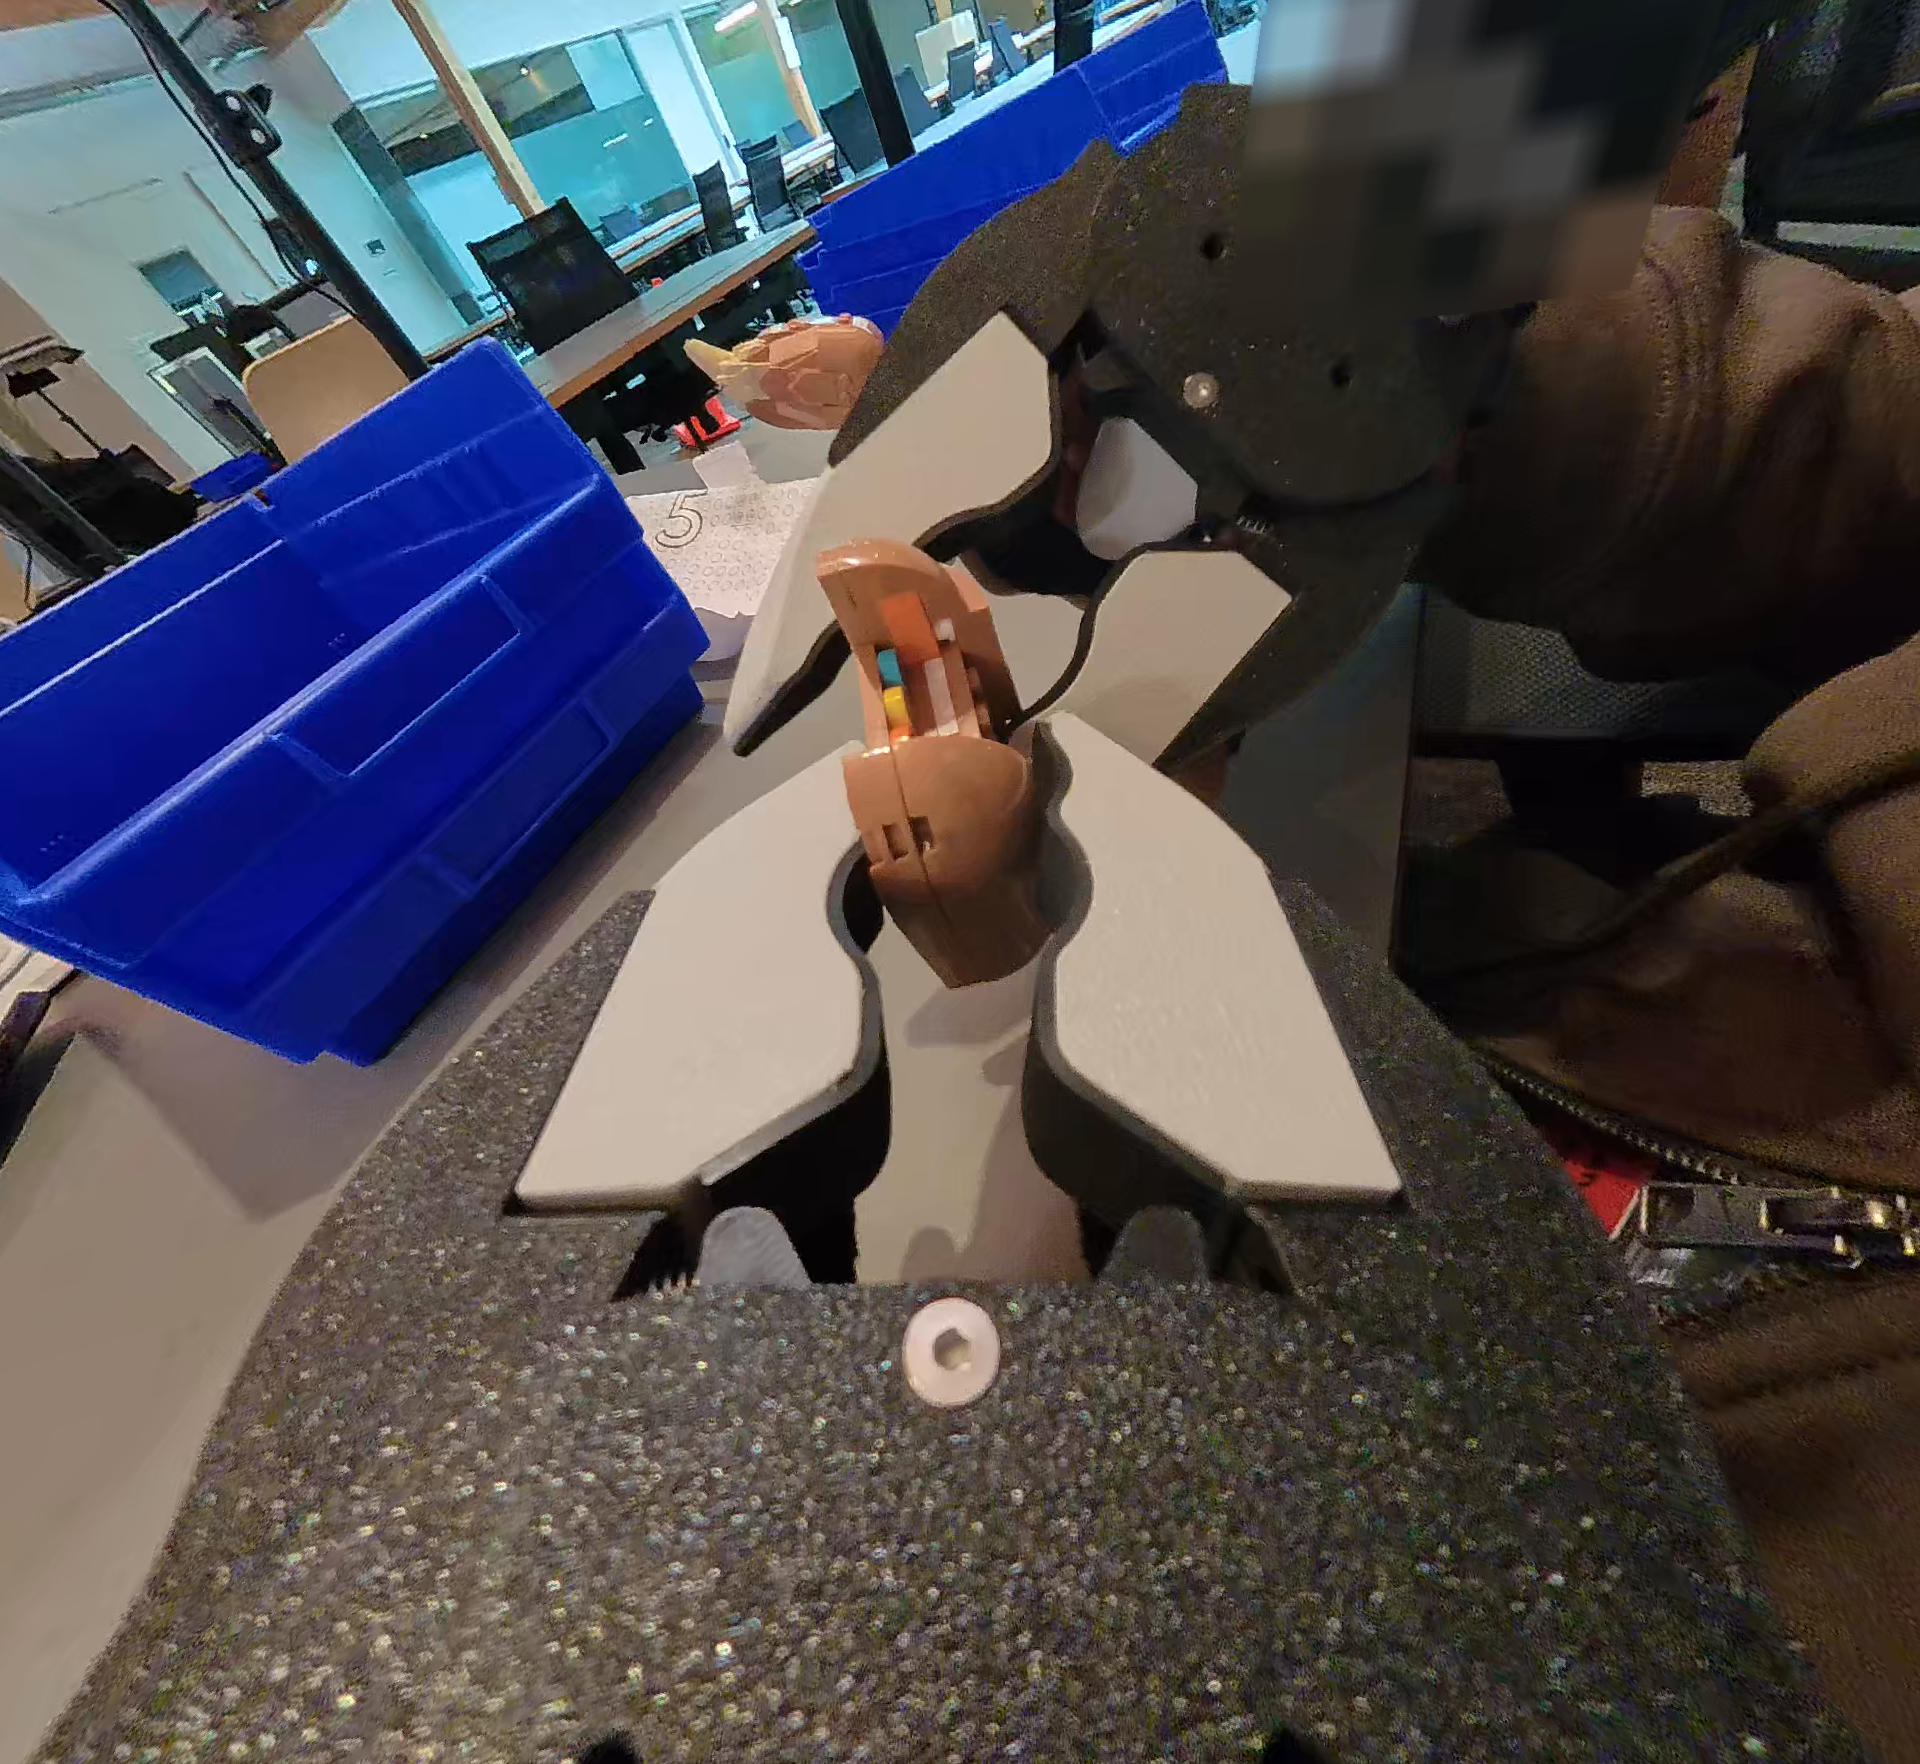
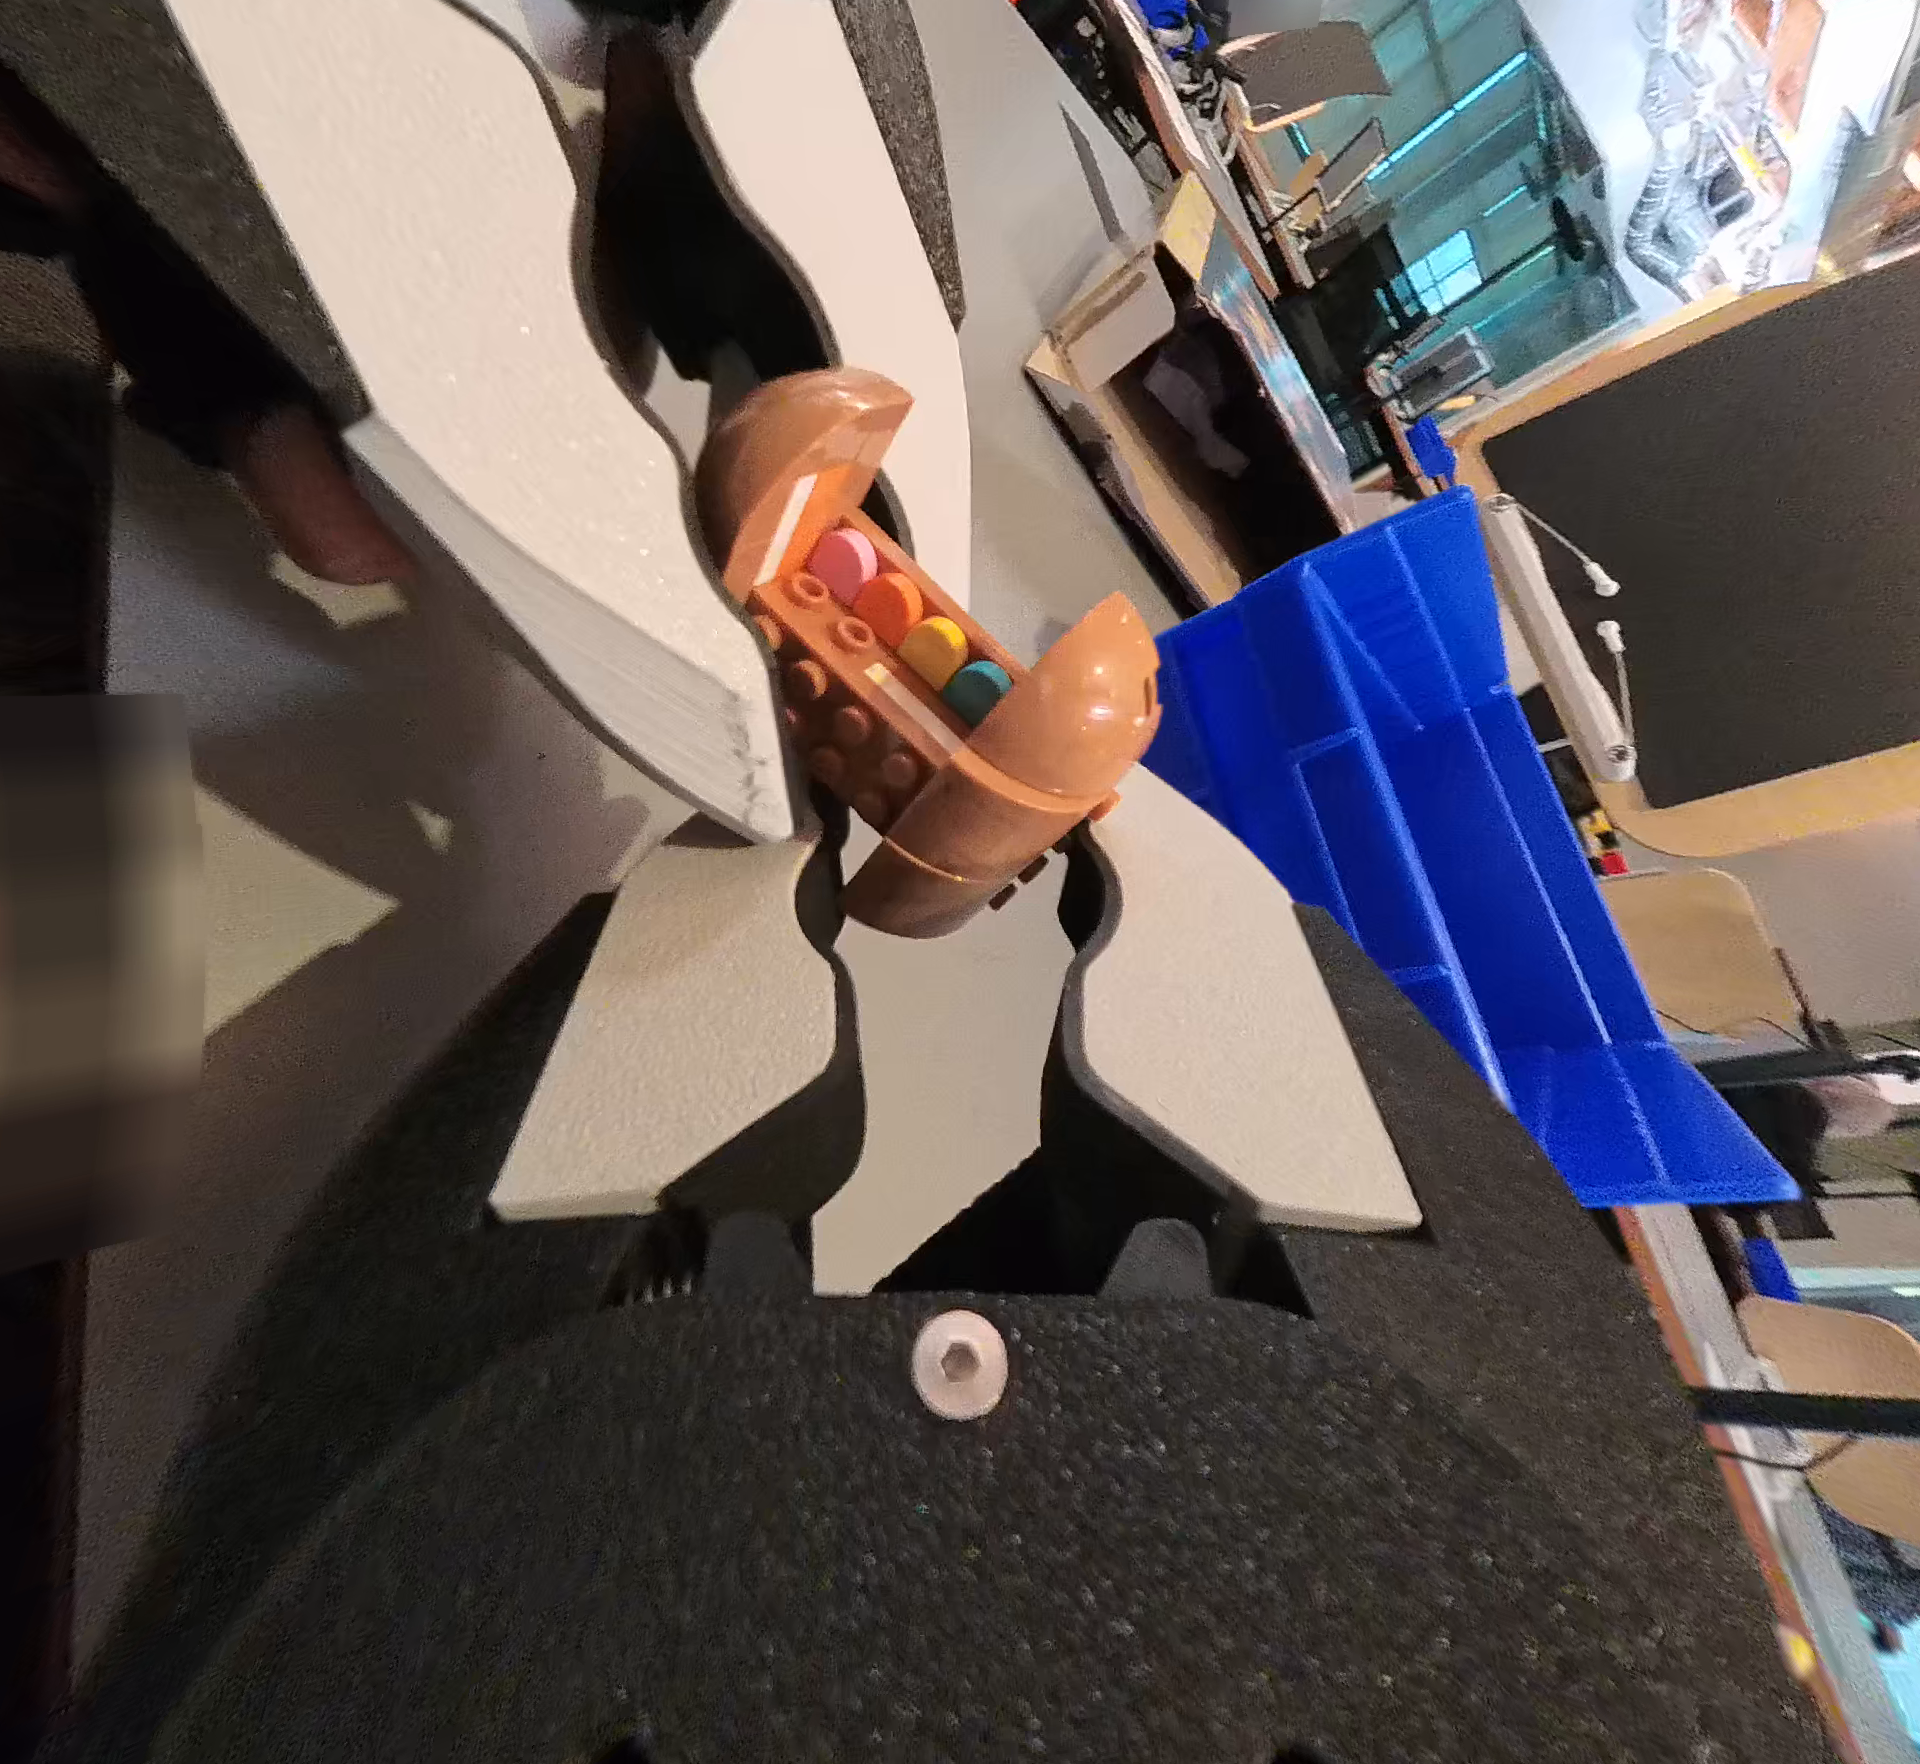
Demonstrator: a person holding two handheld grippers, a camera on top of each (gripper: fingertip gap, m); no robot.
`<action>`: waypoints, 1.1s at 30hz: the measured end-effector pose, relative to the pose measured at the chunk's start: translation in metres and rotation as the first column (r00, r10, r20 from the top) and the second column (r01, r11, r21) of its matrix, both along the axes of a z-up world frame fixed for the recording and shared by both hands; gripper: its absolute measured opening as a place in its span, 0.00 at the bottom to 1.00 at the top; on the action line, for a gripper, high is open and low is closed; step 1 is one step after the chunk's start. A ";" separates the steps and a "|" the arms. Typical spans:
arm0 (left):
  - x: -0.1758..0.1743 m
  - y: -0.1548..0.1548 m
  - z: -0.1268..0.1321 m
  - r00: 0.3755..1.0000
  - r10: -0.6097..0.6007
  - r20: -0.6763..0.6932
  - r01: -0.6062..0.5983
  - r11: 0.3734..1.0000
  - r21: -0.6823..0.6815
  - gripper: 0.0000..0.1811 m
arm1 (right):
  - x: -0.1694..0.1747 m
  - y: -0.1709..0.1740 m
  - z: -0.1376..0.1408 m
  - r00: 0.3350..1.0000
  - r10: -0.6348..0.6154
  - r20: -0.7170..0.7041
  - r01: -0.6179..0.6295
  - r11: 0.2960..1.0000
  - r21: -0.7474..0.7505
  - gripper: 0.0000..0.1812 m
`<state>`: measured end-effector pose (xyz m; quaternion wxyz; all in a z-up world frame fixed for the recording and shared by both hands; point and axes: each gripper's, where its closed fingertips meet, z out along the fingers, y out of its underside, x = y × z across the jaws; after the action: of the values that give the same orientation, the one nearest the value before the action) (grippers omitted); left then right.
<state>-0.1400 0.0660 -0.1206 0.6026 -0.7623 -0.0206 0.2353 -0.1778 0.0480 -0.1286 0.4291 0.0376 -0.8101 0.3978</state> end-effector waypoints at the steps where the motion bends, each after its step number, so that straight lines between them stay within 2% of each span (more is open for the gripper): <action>1: 0.001 0.000 0.000 1.000 -0.003 -0.003 0.003 1.000 -0.006 0.15 | 0.001 0.000 -0.001 1.000 0.011 0.013 -0.011 1.000 -0.007 0.22; 9: 0.003 0.001 -0.007 0.999 -0.034 0.006 0.034 0.998 -0.057 0.16 | 0.008 -0.003 -0.009 0.986 0.127 0.107 -0.123 0.992 -0.038 0.22; 18: 0.002 0.002 -0.012 0.998 -0.061 0.012 0.062 0.994 -0.091 0.16 | 0.010 -0.003 -0.014 0.973 0.180 0.142 -0.173 0.983 -0.060 0.22; 33: 0.005 0.005 -0.022 0.972 -0.156 0.177 0.176 0.979 -0.102 0.16 | 0.017 0.000 -0.024 0.937 0.267 0.224 -0.256 0.964 -0.076 0.22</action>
<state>-0.1345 0.0709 -0.1426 0.5705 -0.8125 0.0062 0.1197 -0.1613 0.0483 -0.1524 0.2754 0.0882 -0.8332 0.4712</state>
